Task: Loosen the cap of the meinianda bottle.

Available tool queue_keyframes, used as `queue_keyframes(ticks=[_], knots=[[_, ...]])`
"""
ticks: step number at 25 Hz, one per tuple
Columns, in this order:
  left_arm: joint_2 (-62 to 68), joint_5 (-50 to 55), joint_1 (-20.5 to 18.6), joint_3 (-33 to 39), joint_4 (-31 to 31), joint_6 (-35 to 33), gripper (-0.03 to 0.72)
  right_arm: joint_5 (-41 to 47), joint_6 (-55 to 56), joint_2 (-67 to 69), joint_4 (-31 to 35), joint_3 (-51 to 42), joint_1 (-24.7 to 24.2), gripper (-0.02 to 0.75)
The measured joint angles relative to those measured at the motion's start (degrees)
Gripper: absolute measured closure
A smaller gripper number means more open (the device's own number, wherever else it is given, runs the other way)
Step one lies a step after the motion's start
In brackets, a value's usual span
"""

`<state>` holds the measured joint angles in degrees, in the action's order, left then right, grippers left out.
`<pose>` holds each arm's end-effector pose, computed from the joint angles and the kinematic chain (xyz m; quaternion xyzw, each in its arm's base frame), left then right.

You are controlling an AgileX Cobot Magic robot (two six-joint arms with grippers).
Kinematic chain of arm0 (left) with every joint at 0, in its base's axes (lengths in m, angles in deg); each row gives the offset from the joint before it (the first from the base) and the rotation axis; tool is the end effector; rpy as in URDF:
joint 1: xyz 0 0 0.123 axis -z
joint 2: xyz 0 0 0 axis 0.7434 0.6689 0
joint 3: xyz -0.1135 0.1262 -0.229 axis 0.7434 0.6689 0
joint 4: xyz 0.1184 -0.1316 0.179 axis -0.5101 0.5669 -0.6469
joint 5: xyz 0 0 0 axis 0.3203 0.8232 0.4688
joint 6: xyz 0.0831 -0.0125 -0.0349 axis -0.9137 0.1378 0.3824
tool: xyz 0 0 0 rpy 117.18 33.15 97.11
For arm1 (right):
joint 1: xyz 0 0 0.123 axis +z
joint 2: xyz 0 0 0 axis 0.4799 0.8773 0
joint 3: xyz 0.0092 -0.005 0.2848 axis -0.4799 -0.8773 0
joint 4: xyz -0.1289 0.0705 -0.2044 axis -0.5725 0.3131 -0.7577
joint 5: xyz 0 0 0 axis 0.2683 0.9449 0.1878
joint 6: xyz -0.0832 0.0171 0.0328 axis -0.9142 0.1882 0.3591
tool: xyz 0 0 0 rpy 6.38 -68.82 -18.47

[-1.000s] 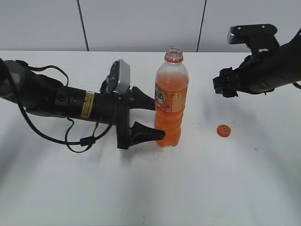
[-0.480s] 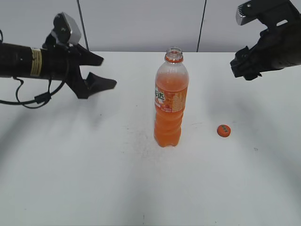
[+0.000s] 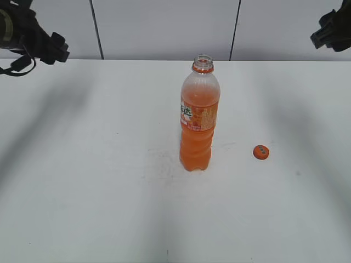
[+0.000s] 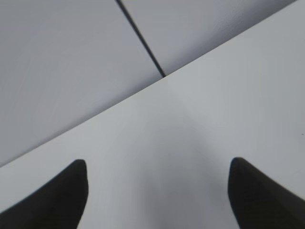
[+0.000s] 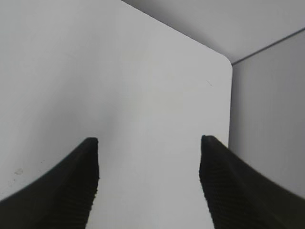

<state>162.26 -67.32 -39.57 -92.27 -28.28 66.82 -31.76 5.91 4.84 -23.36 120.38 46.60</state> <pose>0.3944 -0.0505 0.2398 0.2130 0.8472 0.0969 0.4770 0.3328 0.0678 0.2998 -0.2066 0.8920 -0.1978 0.3502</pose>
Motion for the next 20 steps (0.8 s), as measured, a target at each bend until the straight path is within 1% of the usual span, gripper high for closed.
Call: queue_keyframes(ticks=[1,2,4,5,6,7,8,9,11,13,16,20], knots=[[-0.61,1.49,0.0,0.0,3.59,-2.38,0.144,2.18,0.0,0.0,0.53,1.23,0.0,0.242],[-1.48,3.23,0.0,0.0,8.65,-6.62,0.146,4.21,-0.21,0.0,1.44,2.61,-0.08,0.244],[-2.59,9.87,0.06,-0.54,19.97,-17.82,0.148,8.53,-2.38,0.0,5.53,5.26,-0.93,0.245],[-3.05,14.89,0.06,-1.53,28.16,-26.62,0.148,10.05,-4.55,0.0,9.35,6.58,-2.01,0.245],[-3.19,19.6,-0.09,-2.46,33.81,-32.91,0.148,11.15,-6.88,0.0,13.29,7.59,-3.31,0.245],[-3.25,25.33,-0.4,-3.42,39.91,-38.37,0.148,12.07,-9.9,0.0,18.34,8.65,-5.22,0.245],[-3.25,30.67,-0.7,-4.53,44.09,-43.04,0.148,12.98,-12.09,0.0,22.09,9.34,-7.19,0.245],[-3.44,35.2,-0.86,-5.47,48.25,-46.18,0.148,13.85,-14.24,-0.07,25.93,10.05,-8.99,0.245],[-4.49,41.28,-0.96,-6.68,51.49,-48.25,0.148,15.06,-15.92,-0.64,28.32,10.43,-11.16,0.245],[-7.51,44.6,-0.96,-7.38,53.5,-49.15,0.148,16.5,-16.82,-1.74,28.8,10.6,-12.32,0.245],[-12.45,48.28,-0.96,-7.71,55.82,-49.55,0.148,18.85,-18.28,-4.13,30.22,10.71,-12.59,0.245],[-18.93,53.65,-0.96,-6.6,58.72,-49.73,0.148,22.0,-19.82,-8.28,35.99,9.13,-12.64,0.245]])
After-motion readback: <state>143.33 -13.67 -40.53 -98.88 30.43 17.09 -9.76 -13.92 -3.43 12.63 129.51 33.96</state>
